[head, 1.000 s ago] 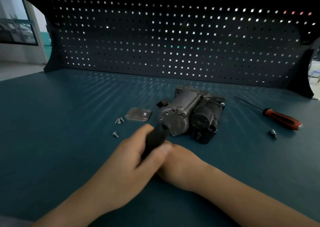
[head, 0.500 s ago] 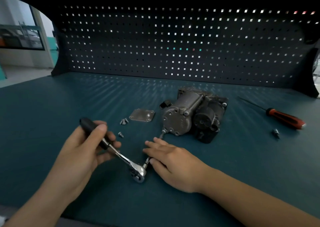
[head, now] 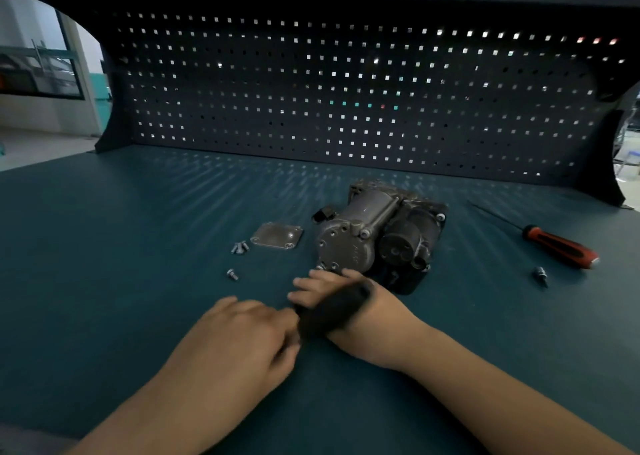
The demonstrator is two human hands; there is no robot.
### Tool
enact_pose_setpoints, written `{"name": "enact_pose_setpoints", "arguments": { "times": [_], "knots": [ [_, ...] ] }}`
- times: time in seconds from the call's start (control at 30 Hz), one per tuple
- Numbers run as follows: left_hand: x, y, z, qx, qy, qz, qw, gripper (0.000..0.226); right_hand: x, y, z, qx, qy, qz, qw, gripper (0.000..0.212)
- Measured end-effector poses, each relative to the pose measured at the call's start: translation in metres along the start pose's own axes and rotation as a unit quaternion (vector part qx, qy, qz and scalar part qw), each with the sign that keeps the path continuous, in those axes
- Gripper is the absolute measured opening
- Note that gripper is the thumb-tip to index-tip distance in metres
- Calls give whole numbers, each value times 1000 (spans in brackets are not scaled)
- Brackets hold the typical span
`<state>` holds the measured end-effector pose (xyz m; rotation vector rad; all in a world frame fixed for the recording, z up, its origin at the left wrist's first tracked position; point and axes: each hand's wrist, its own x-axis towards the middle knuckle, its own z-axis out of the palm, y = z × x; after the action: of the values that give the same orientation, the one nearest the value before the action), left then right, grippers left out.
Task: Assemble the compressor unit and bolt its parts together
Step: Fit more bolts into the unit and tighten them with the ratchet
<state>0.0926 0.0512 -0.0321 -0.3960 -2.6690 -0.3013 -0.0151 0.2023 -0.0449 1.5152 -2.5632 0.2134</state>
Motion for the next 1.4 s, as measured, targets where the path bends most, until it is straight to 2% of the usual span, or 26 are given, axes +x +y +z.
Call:
{"name": "enact_pose_setpoints", "arguments": {
  "times": [0.1, 0.17, 0.23, 0.27, 0.33, 0.4, 0.47, 0.57, 0.6, 0.63, 0.67, 0.7, 0.77, 0.83, 0.87, 0.93, 0.97, 1.03, 1.1, 1.13, 1.17, 1.2, 1.27, 1.33, 1.37, 1.4],
  "knots": [
    [0, 2, 4, 86, -1, 77, 993, 8, 4, 3, 7, -2, -41, -7, 999, 46],
    [-3, 1, 7, 88, -34, 60, 994, 16, 4, 3, 7, -7, -42, -16, 999, 46],
    [-4, 2, 1, 60, -45, -22, 997, 23, 3, -1, 4, -1, -4, -39, 999, 45],
    [-4, 1, -3, 8, -31, -77, 997, 16, 4, -3, 2, 1, 17, -51, 999, 43],
    [-3, -3, -3, -177, 14, -192, 965, 7, 7, -8, -2, -26, 29, -68, 997, 42],
    [0, -9, 3, -365, 76, -285, 883, 13, 11, -9, -2, -45, 41, -77, 995, 39],
    [4, -11, 1, -549, 106, -381, 736, 12, 14, -12, -3, -44, 67, -77, 994, 30],
    [6, -12, -1, -725, 101, -455, 508, 22, 16, -14, 0, -67, 110, -75, 989, 11],
    [7, -12, -2, -753, 99, -465, 454, 25, 16, -14, 1, -75, 125, -74, 987, 6],
    [8, -13, -3, -767, 99, -469, 426, 26, 16, -14, 2, -76, 135, -71, 985, 6],
    [9, -13, -3, -767, 97, -470, 426, 26, 16, -14, 3, -75, 142, -72, 984, 7],
    [10, -13, -2, -757, 91, -466, 449, 24, 16, -12, 4, -76, 146, -73, 984, 6],
    [9, -15, 0, -707, 81, -455, 535, 21, 17, -12, 5, -70, 134, -77, 986, 8],
    [5, -18, -2, -613, 62, -417, 668, 14, 19, -10, 5, -52, 106, -72, 990, 23],
    [2, -19, -4, -537, 39, -375, 755, 12, 20, -8, 6, -46, 101, -70, 991, 29],
    [0, -22, -7, -304, -18, -232, 924, 10, 21, -7, 3, -32, 91, -79, 992, 32],
    [0, -22, -8, -194, -52, -160, 966, 11, 20, -8, 2, -23, 91, -90, 992, 28],
    [2, -20, -10, -86, -95, -88, 988, 31, 19, -10, 1, 10, 91, -92, 992, 23],
    [6, -18, -9, -112, -73, -107, 985, 38, 19, -10, 1, -6, 73, -84, 994, 24],
    [7, -15, -9, -191, -28, -153, 969, 33, 18, -10, 1, -43, 73, -84, 993, 24],
    [9, -13, -8, -303, 15, -220, 927, 24, 17, -9, 0, -69, 82, -83, 991, 21],
    [10, -12, -6, -421, 40, -294, 857, 17, 15, -9, -2, -72, 93, -79, 990, 15],
    [9, -10, -5, -604, 52, -400, 687, 15, 13, -11, -1, -67, 120, -81, 987, 9],
    [7, -12, -4, -699, 42, -437, 564, 18, 14, -11, 1, -58, 130, -85, 986, 8],
    [5, -14, -5, -727, 31, -441, 526, 20, 15, -12, 1, -57, 126, -85, 987, 9],
    [6, -14, -6, -740, 21, -436, 513, 22, 16, -12, 2, -64, 129, -86, 986, 10]
  ]
}}
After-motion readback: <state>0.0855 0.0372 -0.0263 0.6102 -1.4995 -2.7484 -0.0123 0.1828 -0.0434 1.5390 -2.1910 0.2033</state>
